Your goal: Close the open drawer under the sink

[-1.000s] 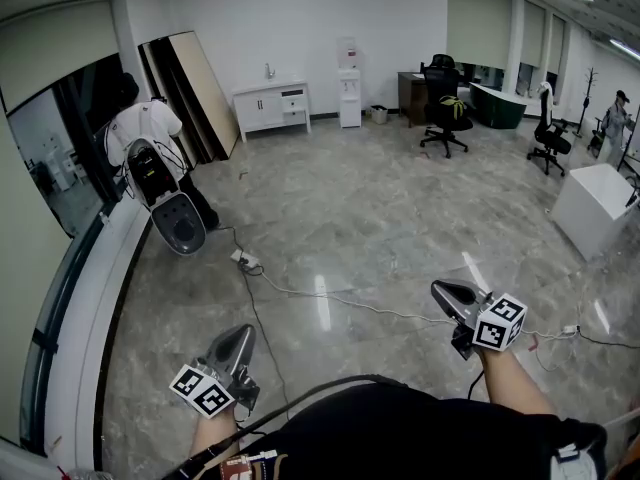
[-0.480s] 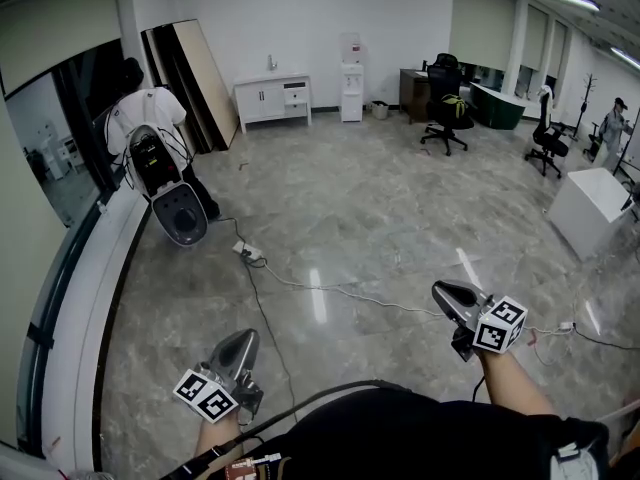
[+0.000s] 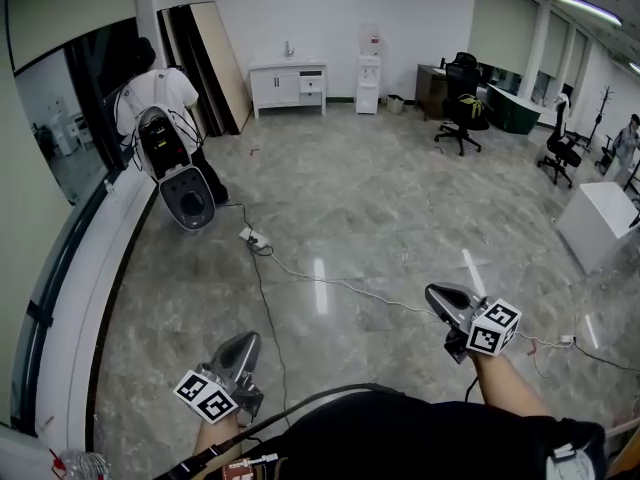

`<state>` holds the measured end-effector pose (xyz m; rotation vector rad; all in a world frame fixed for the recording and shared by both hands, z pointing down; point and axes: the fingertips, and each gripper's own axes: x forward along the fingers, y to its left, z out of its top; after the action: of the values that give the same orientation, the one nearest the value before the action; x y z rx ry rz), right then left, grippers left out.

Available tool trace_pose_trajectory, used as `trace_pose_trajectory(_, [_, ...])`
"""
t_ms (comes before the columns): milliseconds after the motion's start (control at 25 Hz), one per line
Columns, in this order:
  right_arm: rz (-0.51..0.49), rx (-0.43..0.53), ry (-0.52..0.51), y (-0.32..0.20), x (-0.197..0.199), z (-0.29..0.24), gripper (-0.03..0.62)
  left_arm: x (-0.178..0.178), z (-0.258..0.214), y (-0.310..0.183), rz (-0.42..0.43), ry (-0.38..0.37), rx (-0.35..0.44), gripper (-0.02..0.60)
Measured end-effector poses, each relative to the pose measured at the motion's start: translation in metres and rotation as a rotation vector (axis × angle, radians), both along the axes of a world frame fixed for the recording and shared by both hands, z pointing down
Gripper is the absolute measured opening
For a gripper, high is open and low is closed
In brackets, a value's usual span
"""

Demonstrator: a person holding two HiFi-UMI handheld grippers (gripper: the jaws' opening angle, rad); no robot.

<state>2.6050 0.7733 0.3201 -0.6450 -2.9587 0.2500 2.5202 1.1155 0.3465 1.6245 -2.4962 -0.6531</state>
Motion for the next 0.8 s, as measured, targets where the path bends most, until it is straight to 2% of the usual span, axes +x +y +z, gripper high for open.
trace_pose_trajectory(200, [-0.071, -0.018, -0.019, -0.028, -0.025, 0.011, 0.011, -0.007, -0.008, -0.023, -0.055, -0.031, -0.037, 0.000])
trace_pose_trajectory(360, [-0.114, -0.021, -0.035, -0.082, -0.048, 0.008, 0.011, -0.021, -0.020, -0.072, -0.108, -0.051, -0.036, 0.000])
trace_pose_trajectory(640, [-0.081, -0.024, -0.061, -0.212, -0.056, -0.005, 0.011, -0.025, -0.037, -0.197, -0.081, -0.083, -0.012, 0.000])
trace_pose_trajectory(800, [-0.086, -0.001, -0.054, -0.267, -0.056, -0.001, 0.011, -0.034, -0.044, -0.258, -0.061, -0.102, -0.022, 0.000])
